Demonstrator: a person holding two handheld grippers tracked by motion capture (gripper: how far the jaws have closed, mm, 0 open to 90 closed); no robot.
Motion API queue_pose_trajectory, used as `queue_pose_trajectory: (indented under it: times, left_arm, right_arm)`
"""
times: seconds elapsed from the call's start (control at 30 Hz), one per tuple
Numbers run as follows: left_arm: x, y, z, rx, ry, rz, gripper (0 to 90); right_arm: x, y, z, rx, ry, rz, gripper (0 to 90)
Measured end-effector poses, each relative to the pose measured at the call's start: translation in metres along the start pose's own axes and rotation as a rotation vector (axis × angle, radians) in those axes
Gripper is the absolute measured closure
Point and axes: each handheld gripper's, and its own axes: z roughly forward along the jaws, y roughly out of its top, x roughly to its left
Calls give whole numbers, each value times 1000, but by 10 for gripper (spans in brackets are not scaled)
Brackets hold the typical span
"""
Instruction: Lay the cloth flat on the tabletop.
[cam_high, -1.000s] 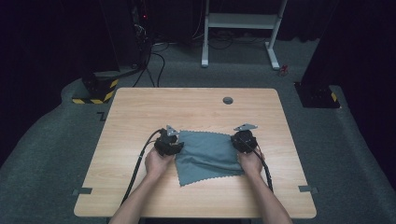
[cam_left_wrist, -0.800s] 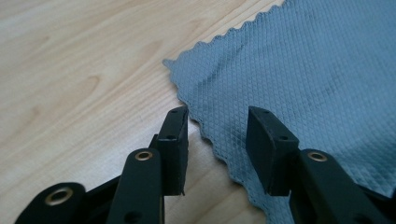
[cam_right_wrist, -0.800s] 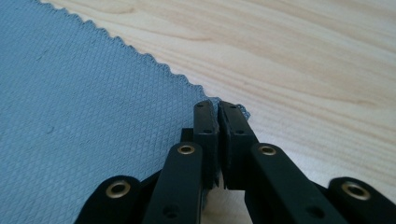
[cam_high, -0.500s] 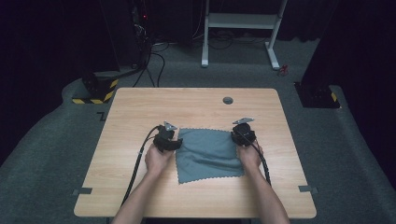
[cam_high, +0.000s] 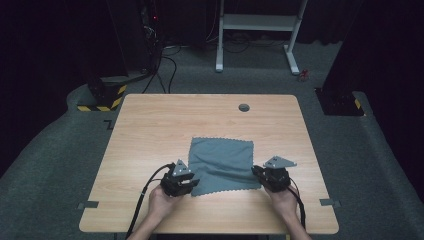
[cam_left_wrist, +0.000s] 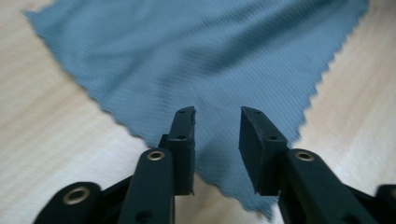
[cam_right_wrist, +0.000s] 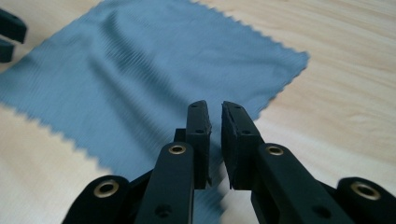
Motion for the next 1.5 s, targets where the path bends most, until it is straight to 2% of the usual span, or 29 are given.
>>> queue_pose_trajectory:
  times: [0.07, 0.13, 0.17, 0.27, 0.43, 0.57, 0.67, 0.77, 0.87, 0.97, 1.13, 1.2, 1.23, 1.27, 1.3, 1.4, 1.5]
  left_arm:
    - [-6, -2, 3, 16, 23, 23, 687]
    - [-8, -3, 5, 20, 21, 15, 701]
    - [-8, -3, 5, 25, 24, 19, 704]
    - [-11, -3, 6, 27, 30, 22, 708]
    - [-13, -6, 8, 41, 30, 49, 765]
    - [-11, -6, 8, 42, 16, 26, 804]
    - [-6, -6, 8, 38, 4, 11, 893]
    - [-5, -6, 7, 41, -8, 5, 900]
    - [-6, -7, 4, 52, -22, 20, 900]
    - [-7, -10, -5, 36, -21, 32, 900]
    - [-3, -14, -19, 10, -29, 17, 900]
    - [-5, -13, -21, -9, -24, 26, 899]
    - [-7, -12, -20, -11, -21, 28, 885]
    - [-9, -10, -17, -3, -20, 27, 783]
    - [-10, -9, -14, 5, -22, 29, 747]
    - [-13, -9, -4, 26, -2, 33, 690]
    - [-14, -11, 2, 46, 13, 41, 709]
  right_arm:
    - [9, -10, -3, 2, 12, -24, 821]
    - [14, -19, -3, 29, 7, -48, 825]
    - [14, -23, -2, 43, 0, -54, 822]
    - [10, -31, 2, 70, -2, -26, 790]
    - [14, -32, 7, 105, -13, -69, 776]
    - [16, -33, 6, 104, -16, -71, 828]
    - [23, -33, 6, 112, -39, -118, 886]
    - [25, -31, 7, 124, -43, -126, 894]
    - [23, -31, 5, 123, -21, -112, 898]
    - [25, -33, -1, 101, 1, -95, 898]
    - [33, -33, -8, 95, 36, -120, 898]
    - [36, -33, -9, 91, 37, -131, 895]
    - [36, -33, -9, 88, 28, -133, 894]
    - [36, -33, -9, 87, 16, -135, 892]
    - [34, -32, -8, 90, 8, -132, 883]
    - [32, -32, -5, 91, 15, -121, 839]
    - [30, -33, -1, 105, 28, -105, 789]
